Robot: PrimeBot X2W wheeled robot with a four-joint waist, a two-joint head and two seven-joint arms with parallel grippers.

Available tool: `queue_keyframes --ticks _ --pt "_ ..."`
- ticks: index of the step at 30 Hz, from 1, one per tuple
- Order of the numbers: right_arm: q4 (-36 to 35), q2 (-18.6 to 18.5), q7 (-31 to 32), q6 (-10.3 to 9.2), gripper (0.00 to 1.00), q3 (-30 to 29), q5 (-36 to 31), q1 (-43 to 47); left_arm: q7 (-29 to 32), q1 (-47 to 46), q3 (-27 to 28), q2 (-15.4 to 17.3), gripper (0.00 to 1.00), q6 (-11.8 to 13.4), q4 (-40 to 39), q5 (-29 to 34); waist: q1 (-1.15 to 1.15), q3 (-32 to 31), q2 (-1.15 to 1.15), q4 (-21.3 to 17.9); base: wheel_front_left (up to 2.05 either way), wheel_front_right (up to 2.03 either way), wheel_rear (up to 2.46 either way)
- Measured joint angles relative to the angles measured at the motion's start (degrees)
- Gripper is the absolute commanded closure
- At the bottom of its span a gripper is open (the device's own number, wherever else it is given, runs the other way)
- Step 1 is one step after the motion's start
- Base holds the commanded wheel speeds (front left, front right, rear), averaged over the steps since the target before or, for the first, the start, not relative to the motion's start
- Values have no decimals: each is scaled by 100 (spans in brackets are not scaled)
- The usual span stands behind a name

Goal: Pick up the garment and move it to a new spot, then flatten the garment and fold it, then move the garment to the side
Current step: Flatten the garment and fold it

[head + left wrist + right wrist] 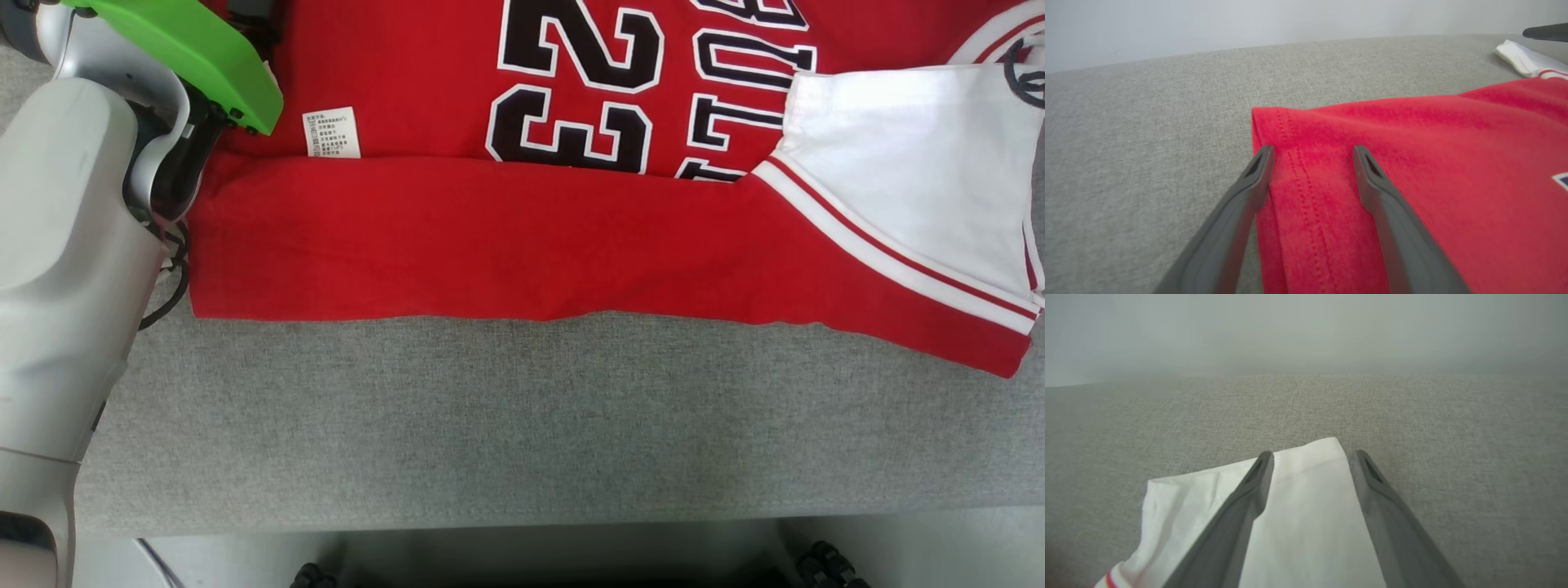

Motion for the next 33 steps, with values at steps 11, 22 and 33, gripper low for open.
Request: queue_keyframes --ticks 11,22,33 --pt "488 27 416 -114 0 -15 1 -109 -147 -66 -156 -45 0 -1 174 -18 0 -18 0 62 0 0 0" --pt "688 99 414 -111 100 -27 54 -167 -234 -99 -325 -45 0 -1 277 -79 0 -78 0 43 0 0 0" --pt "690 311 3 -81 100 131 56 -165 -326 -103 -432 73 0 -1 471 -127 0 -180 0 -117 0 0 0"
